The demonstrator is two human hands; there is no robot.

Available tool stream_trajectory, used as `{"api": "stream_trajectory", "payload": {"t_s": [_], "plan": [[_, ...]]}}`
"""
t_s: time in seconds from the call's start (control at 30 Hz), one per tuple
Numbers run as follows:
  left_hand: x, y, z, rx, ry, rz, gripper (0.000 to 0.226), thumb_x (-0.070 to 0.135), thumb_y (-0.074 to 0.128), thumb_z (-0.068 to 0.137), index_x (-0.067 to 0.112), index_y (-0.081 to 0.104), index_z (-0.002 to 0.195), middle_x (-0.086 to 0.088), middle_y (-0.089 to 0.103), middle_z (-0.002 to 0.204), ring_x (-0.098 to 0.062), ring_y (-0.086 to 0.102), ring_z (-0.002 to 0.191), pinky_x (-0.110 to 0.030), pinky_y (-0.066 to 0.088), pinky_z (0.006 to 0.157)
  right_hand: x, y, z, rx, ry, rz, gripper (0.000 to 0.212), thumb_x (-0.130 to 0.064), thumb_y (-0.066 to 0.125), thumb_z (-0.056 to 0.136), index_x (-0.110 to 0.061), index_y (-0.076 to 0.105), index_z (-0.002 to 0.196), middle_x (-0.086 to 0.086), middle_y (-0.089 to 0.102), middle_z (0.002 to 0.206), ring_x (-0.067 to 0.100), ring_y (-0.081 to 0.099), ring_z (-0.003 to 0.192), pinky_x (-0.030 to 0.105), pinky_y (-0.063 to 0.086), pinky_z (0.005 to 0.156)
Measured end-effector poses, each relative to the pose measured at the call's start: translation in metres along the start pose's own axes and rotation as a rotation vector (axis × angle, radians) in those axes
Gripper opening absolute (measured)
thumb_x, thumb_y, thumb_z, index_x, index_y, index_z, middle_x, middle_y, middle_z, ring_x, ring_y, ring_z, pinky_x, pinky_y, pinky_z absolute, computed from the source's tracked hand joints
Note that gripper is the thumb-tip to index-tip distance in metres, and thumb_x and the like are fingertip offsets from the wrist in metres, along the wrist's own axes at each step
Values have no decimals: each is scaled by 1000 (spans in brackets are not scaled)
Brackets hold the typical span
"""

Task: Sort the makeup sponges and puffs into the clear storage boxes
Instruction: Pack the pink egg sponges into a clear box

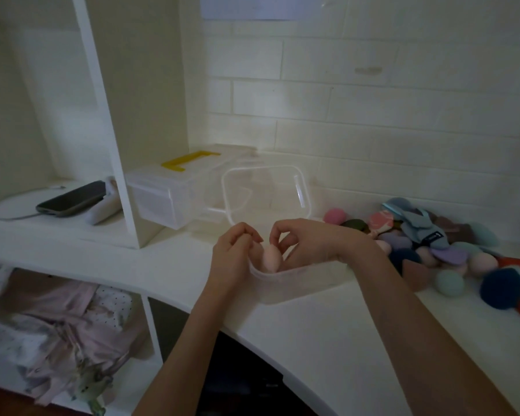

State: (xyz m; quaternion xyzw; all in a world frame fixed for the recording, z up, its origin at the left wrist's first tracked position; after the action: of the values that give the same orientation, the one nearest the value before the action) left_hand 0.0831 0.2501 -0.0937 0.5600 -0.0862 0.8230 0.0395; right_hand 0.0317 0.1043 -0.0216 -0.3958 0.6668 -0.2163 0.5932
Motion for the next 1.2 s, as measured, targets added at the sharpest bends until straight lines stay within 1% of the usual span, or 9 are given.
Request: {"api": "stream_trajectory", "payload": {"t_s": [0.1,0.23,0.43,0.53,0.7,0.9,1.0,1.1,1.2], "plan": [[1,1,-1,3,-10,-22,21,19,40,64,7,58,67,-1,54,60,-8,47,59,-15,36,51,-6,6,1,32,-12,-59,33,-4,72,75,-21,55,97,3,70,102,12,58,75,19,45,62],[1,2,-2,0,-32,-52,20,19,40,64,7,56,66,-6,52,59,-14,46,60,-25,37,56,-10,10,2,-18,5,-94,34,-4,71,75,-20,58,101,5,71,97,12,60,72,31,53,75],[3,1,-4,-32,-56,-114,14,18,47,64,15,60,62,-8,62,65,-17,55,63,-29,42,60,-16,17,8,72,-14,-171,26,-9,69,76,-20,53,94,-1,64,87,6,54,63,22,46,59],[4,1,-5,-24,5,-87,10,26,57,67,19,61,61,-10,65,70,-16,57,69,-30,43,66,-14,19,12,124,15,-210,21,-16,70,76,-22,53,88,-7,60,78,7,55,65,23,47,62],[1,-1,-3,-162,-58,-113,32,30,60,54,7,58,76,-24,59,74,-19,53,69,-33,39,66,-13,19,15,238,33,-259,20,-20,70,74,-22,51,73,-11,55,66,4,51,59,13,37,48],[-7,-4,3,-151,-69,-97,19,19,56,62,2,53,68,-9,69,96,-23,60,82,-37,44,78,-13,12,5,75,40,-54,16,-6,71,75,-19,61,76,-7,64,65,3,55,53,15,43,55],[-7,-3,3,-105,-56,-42,28,21,51,65,-3,59,75,2,69,94,-15,61,83,-33,44,79,-11,3,0,29,35,62,17,-1,70,78,-15,65,85,2,71,81,11,64,70,23,53,66],[-5,-2,1,-86,-34,-36,33,22,50,67,-4,62,82,0,68,91,-14,59,82,-31,43,78,-10,-1,-3,3,38,118,14,-1,67,83,-12,65,91,7,72,85,16,67,80,32,55,82],[-5,-1,0,-58,-24,-42,35,23,49,67,-5,62,85,-3,66,92,-16,57,82,-29,42,77,-8,-10,-10,64,22,195,13,2,62,86,-8,63,93,11,72,83,16,68,73,28,58,72]]}}
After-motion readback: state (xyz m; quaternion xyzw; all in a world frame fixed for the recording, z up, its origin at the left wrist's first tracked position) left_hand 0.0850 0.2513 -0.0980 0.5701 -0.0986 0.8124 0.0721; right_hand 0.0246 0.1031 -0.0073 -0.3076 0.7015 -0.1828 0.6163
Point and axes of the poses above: each hand's wrist, its own z-axis towards the middle knuckle, its own y-axis out of the palm, x = y × z, the point moved 1 cm from there along z, towards the middle knuckle
